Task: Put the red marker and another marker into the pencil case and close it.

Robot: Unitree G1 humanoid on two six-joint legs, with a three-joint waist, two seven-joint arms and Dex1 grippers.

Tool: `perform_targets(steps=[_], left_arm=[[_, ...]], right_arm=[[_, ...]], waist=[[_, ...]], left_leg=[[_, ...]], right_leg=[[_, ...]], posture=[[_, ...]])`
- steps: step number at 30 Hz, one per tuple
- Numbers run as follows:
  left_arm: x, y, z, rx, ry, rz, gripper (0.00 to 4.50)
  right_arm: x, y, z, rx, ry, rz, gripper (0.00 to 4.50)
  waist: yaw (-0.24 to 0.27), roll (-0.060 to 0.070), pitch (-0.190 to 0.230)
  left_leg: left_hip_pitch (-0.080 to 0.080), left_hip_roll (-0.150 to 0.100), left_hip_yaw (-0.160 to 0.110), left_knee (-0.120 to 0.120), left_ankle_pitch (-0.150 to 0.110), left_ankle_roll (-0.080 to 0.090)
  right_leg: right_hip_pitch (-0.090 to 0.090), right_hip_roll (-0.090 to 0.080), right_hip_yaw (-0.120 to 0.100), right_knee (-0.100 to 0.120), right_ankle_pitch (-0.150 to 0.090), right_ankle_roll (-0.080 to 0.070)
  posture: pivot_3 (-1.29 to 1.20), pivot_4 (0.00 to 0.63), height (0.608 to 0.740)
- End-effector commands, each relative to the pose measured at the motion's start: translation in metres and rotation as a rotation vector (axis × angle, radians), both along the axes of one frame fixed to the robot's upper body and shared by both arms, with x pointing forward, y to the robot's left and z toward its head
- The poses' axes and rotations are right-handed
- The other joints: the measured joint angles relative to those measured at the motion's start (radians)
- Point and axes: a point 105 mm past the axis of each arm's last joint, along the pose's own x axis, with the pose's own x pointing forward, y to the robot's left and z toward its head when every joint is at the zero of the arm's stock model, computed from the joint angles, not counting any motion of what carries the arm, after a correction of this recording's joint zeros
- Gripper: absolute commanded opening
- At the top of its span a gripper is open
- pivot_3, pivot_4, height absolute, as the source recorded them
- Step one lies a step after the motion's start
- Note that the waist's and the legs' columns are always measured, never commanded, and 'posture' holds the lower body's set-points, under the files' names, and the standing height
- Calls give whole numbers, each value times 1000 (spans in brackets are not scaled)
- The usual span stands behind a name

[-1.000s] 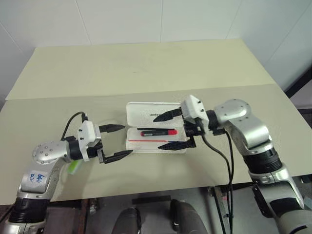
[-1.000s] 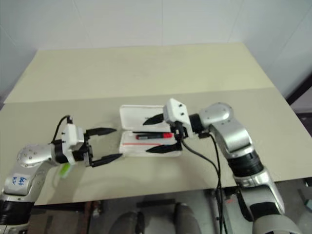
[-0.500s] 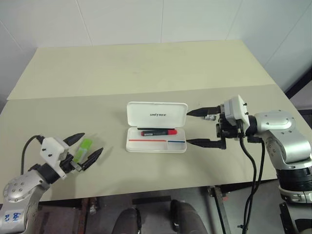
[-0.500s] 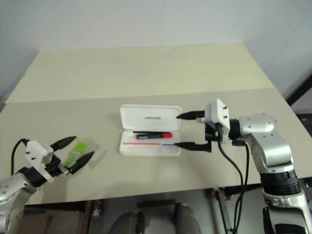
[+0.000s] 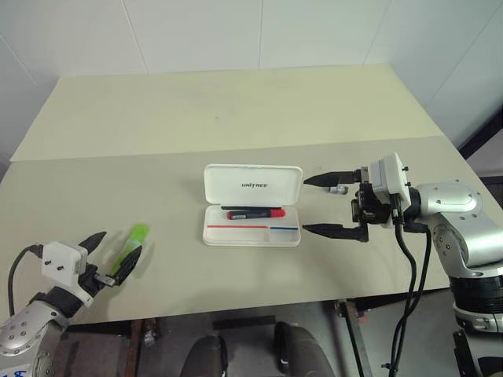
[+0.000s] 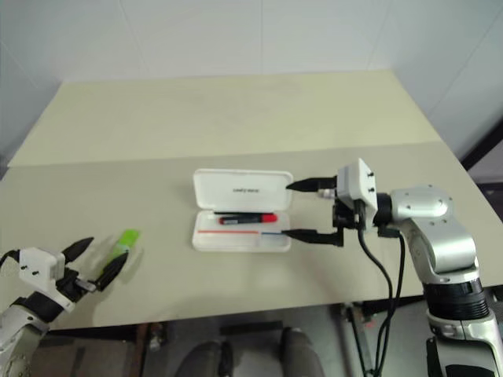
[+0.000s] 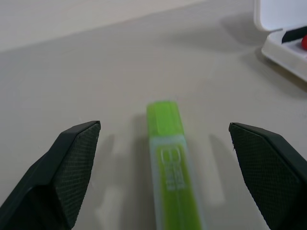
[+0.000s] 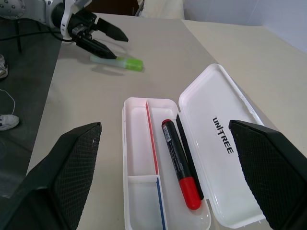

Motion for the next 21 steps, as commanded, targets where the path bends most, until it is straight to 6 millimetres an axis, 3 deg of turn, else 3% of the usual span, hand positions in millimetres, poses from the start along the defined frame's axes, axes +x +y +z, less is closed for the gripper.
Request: perform_targets(steps=[1,10,13,21], left_arm=[[-3,1,-7,-16,25,8,4500],[-3,-4,-26,-50,93,10,4500],[-2,-3,-26,-54,92,15,3846],[-1,-2,-28,-48,100,30,1135]], right_arm=[[-5,2,11,4,-43,9,4483],[-7,5,17,11,-61,10,4483],[-8,6,17,10,-65,11,4500],[-8,4,18,4,-73,9,4500]], waist=[[0,0,0],[0,0,0],[0,0,0],[1,0,0]], left_leg=[[0,0,0,0,0,0],[0,0,0,0,0,0],[0,0,0,0,0,0],[0,0,0,-1,0,0]], right_leg=[[0,0,0,0,0,0],[0,-1,0,-1,0,0],[0,-1,0,-1,0,0],[0,-2,0,-1,0,0]], posture=[[0,150,740],[0,150,740],[0,150,740],[0,150,740]])
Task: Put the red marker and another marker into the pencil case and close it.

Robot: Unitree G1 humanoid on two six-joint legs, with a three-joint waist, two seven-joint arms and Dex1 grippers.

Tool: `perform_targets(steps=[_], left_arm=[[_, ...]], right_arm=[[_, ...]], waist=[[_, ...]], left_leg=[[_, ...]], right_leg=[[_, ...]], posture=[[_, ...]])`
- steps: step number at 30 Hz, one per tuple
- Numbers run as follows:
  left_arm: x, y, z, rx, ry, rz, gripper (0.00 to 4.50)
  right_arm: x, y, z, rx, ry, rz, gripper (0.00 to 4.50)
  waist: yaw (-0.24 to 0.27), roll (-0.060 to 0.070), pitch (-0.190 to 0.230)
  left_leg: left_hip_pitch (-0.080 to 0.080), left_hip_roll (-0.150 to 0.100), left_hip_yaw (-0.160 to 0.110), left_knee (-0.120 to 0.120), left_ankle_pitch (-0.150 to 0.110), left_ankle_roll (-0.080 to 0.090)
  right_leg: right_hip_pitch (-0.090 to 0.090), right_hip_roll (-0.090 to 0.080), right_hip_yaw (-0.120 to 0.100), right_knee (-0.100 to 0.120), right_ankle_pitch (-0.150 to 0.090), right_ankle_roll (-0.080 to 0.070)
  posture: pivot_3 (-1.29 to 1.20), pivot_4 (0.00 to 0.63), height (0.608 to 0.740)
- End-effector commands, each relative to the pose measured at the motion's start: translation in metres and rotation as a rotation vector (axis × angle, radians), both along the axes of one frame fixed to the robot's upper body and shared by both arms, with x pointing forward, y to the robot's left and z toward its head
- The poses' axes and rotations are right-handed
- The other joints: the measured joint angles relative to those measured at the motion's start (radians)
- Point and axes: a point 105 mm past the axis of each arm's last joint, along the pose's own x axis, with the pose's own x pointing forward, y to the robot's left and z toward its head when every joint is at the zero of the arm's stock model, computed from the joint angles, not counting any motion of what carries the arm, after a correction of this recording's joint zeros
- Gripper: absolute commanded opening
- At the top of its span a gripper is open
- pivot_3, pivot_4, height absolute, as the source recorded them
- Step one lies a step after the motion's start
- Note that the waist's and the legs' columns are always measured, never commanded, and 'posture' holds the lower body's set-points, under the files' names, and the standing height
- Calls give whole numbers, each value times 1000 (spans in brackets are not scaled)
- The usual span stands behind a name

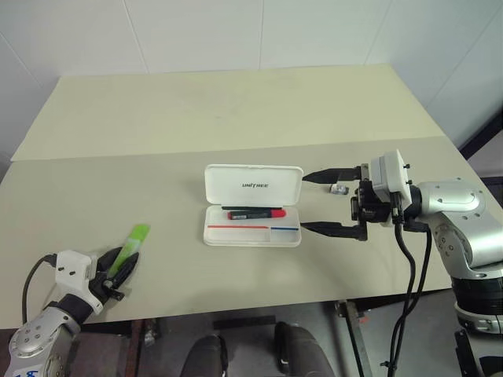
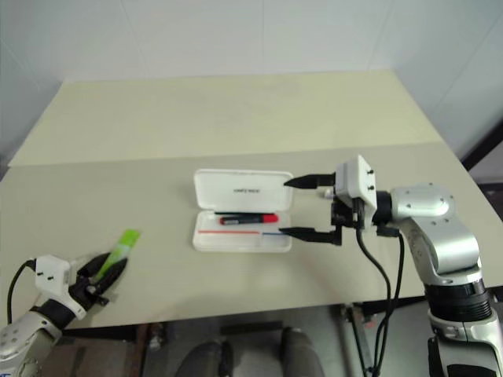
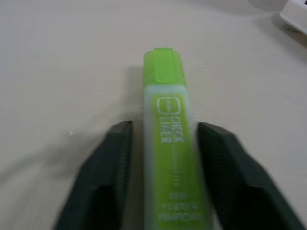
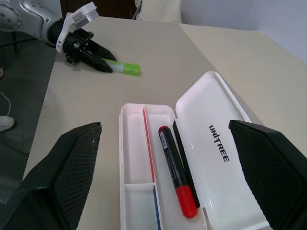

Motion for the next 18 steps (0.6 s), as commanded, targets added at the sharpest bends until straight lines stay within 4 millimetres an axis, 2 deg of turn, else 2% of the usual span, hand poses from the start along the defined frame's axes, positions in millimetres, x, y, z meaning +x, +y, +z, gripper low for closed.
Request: perform_targets(steps=[1,4,8,13,18], left_arm=[[-1,-2,-5,4,22,-5,1044],[2,-7,-3,-1,11,-16,1051],[10,-19,12,-23,-60,-67,1051],[25,-30,50,-30,-235,-120,1051],[34,-58,83,-7,-312,-330,1051]], right_arm=[[-5,1,11,-2,-58,18,4500],[-5,0,10,-6,-58,17,4500],[-5,-2,8,-12,-59,14,4500],[-3,-3,6,-17,-61,6,4500],[0,-9,0,-24,-52,-11,4500]], waist=[[0,0,0],[0,0,0],[4,0,0],[4,-1,-1],[2,-1,-1]], left_leg=[[0,0,0,0,0,0],[0,0,0,0,0,0],[0,0,0,1,0,0],[0,-1,0,1,0,0],[0,0,0,1,0,0]], right_leg=[[0,0,0,0,0,0],[0,0,0,0,0,0],[0,0,0,1,0,0],[1,0,-1,1,0,0],[1,4,0,1,0,0]], posture=[[0,150,740],[0,150,740],[0,150,740],[0,150,740],[0,150,740]])
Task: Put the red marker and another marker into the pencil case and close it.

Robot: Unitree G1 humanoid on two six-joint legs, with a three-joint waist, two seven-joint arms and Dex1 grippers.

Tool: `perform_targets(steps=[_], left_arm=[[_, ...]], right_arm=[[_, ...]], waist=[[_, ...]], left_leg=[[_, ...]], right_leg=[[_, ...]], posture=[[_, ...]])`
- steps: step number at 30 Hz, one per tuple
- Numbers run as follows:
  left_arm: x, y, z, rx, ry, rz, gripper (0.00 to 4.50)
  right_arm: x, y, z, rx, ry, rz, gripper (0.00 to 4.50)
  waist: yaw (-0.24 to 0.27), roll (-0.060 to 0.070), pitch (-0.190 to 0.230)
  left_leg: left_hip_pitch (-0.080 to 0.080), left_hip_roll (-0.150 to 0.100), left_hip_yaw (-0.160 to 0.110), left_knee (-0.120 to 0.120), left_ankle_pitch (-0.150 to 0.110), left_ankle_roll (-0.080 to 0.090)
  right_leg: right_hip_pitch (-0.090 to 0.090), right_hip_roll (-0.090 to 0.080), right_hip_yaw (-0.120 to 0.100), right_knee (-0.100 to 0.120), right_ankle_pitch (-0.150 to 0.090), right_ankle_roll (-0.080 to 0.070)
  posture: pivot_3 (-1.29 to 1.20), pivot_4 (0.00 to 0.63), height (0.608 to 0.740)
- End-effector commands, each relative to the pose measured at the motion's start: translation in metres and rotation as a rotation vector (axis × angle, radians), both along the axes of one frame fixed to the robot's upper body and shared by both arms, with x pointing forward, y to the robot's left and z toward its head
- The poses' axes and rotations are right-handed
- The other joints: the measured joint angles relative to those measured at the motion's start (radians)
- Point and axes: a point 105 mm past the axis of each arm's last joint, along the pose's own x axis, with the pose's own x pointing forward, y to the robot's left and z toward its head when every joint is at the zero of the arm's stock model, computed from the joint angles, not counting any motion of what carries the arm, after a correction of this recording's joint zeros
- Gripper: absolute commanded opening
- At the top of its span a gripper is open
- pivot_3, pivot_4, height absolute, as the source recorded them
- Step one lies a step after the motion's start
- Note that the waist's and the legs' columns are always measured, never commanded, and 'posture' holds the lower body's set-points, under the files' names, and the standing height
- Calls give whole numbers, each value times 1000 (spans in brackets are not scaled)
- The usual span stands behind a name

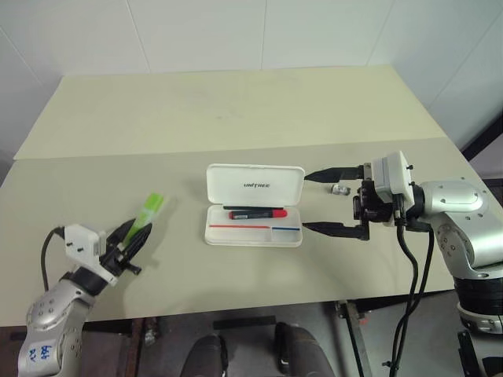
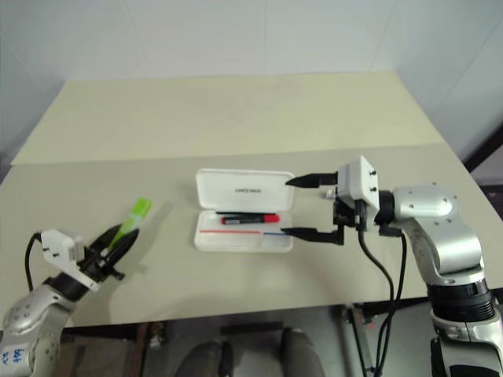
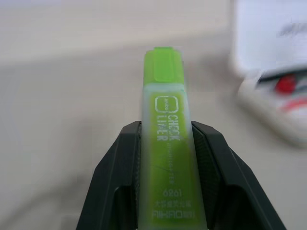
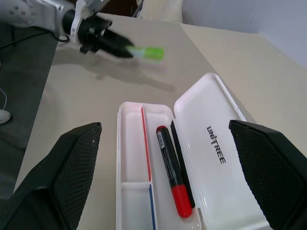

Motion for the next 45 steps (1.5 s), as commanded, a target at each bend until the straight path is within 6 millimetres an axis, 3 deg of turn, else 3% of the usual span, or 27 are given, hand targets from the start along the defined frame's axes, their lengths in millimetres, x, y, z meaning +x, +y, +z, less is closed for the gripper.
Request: perform_targets(steps=[1,10,16,24,29,45], left_arm=[[-1,-22,25,68,-65,-171,1051],[-2,-63,37,243,-32,-581,1051],[20,-92,42,345,-39,-790,1051],[37,-120,39,379,-57,-921,1051],[43,-144,24,394,-32,-994,1051],[55,-142,-3,467,39,-976,1051]], right_arm=[[0,-5,1,-11,-26,-8,4500],[-2,-6,-3,-2,-28,-34,4500],[-11,-14,-6,-16,-18,-45,4500],[-26,-17,-2,-11,8,-27,4500],[-30,-27,2,-20,2,-85,4500],[-36,-23,5,-7,-10,-134,4500]], waist=[[-1,0,0],[-1,0,0],[8,0,0],[16,0,0],[27,0,0],[25,0,0]], left_leg=[[0,0,0,0,0,0],[0,0,1,0,0,0],[0,-1,1,3,0,0],[-1,-2,2,5,0,0],[-2,-3,3,11,-1,1],[-4,-3,1,14,-1,2]], right_leg=[[0,1,0,0,0,0],[0,3,1,1,0,0],[0,4,0,2,0,0],[0,8,1,3,0,1],[2,7,0,4,0,1],[1,6,0,6,1,2]], posture=[[0,150,740],[0,150,740],[0,150,740],[0,150,740],[0,150,740],[0,150,740]])
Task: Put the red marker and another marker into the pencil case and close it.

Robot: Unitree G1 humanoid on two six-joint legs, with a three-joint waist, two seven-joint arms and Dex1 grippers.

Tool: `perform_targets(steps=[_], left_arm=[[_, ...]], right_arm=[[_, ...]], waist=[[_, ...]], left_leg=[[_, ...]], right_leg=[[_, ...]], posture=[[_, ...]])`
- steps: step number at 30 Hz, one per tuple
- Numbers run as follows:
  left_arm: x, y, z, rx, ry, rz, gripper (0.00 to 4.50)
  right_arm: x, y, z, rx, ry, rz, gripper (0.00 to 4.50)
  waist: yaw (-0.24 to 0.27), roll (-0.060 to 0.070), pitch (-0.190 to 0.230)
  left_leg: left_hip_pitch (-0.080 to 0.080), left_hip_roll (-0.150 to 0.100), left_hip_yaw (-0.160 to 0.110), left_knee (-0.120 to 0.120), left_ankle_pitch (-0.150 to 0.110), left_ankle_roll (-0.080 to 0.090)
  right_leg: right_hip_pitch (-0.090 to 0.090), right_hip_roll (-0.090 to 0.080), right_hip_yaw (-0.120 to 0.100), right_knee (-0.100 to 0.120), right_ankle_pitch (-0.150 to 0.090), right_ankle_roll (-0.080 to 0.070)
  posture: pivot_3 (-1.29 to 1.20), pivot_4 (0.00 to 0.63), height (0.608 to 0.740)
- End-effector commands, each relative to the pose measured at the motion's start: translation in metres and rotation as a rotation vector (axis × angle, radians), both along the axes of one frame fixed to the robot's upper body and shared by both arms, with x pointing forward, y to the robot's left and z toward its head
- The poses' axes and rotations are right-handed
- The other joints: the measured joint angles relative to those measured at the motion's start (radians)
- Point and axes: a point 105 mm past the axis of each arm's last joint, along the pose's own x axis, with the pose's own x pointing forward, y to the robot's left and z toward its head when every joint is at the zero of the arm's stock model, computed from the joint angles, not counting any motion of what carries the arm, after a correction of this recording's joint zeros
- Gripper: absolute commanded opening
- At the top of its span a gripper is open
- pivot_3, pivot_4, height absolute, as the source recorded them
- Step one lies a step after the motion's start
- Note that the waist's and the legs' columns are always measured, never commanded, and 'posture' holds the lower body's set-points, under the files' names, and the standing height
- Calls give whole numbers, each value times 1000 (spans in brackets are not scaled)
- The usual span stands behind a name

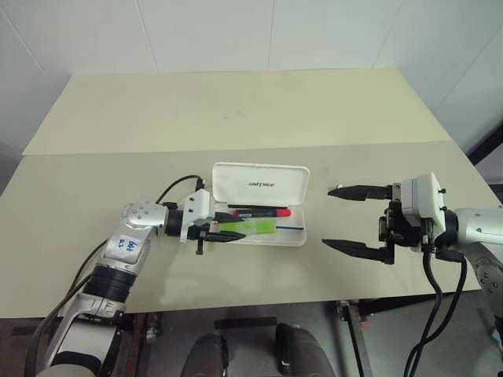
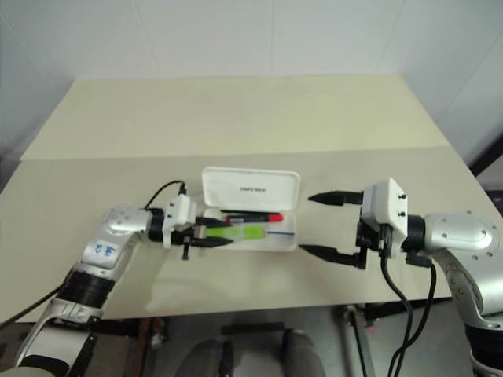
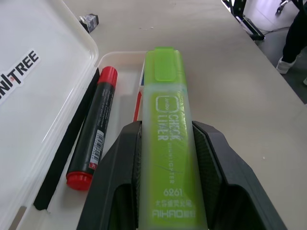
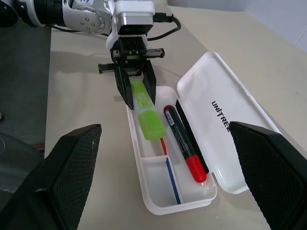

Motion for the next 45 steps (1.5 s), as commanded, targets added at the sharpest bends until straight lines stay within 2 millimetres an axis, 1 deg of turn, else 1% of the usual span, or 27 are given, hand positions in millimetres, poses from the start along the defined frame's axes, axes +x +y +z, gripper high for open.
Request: perform_targets(steps=[1,18,19,21,23,24,27,30,33,36,39,41,42,45], left_arm=[[5,-3,5,11,-44,-12,1051],[10,-7,-4,47,-32,-32,1051],[10,-8,-3,43,-23,-34,1805],[14,-9,-1,41,-47,-25,2392],[12,-11,1,24,-22,-35,3150],[9,-12,1,22,-6,-52,3456],[9,-13,4,11,-22,-51,4485],[11,-14,6,-4,-38,-39,4485],[4,-16,17,-72,-22,-65,4485],[-1,-17,28,-138,-8,-78,4485],[-8,-17,51,-225,-18,-91,4485],[-12,-13,72,-281,-28,-94,4485],[-14,-12,78,-296,-28,-97,4485],[-20,-8,87,-284,-26,-104,4485]], right_arm=[[-5,1,10,-1,-48,3,4500],[-3,3,11,9,-62,1,4500],[-3,4,11,9,-63,1,4500],[-2,4,11,10,-63,2,4500],[-2,4,11,9,-64,3,4500],[-1,5,11,10,-65,3,4500],[0,5,11,10,-66,7,4500],[1,5,11,10,-65,9,4500],[4,5,9,7,-62,8,4500],[9,0,9,10,-54,-14,4500],[25,-20,9,8,-39,-88,4500],[40,-39,6,-31,-31,-143,4500],[45,-45,6,-42,-28,-158,4500],[63,-61,3,-83,-17,-196,4500]], waist=[[0,0,0],[0,0,0],[0,0,0],[1,0,0],[1,0,0],[1,0,0],[0,0,0],[1,0,0],[0,0,0],[0,0,0],[0,0,0],[-2,0,0],[-2,0,0],[-5,0,0]], left_leg=[[0,0,0,0,0,0],[-1,0,0,1,0,0],[-1,0,0,1,0,0],[-1,0,0,1,0,0],[-2,0,0,2,0,0],[-2,0,0,2,0,0],[-4,0,0,2,0,0],[-5,0,0,3,0,0],[-5,0,0,3,0,0],[-6,0,0,4,0,0],[-6,0,0,4,0,0],[-6,0,0,5,0,0],[-6,0,0,6,0,0],[-6,0,1,7,0,1]], right_leg=[[0,0,0,0,0,0],[0,0,-1,1,0,0],[0,0,-1,1,0,0],[0,0,-1,1,0,0],[0,0,-2,1,0,0],[0,0,-2,1,0,0],[-1,0,-3,0,0,0],[-1,0,-4,1,0,0],[-1,0,-4,1,0,0],[-2,0,-4,1,0,0],[-2,0,-4,1,0,1],[-1,0,-4,1,0,1],[-2,0,-4,1,1,1],[-1,1,-3,2,1,1]], posture=[[0,150,740],[0,150,740],[0,150,740],[0,150,740],[0,150,740],[0,150,740],[0,150,740],[0,150,740],[0,150,740],[0,150,740],[0,150,740],[0,150,740],[0,150,740],[0,150,740]])
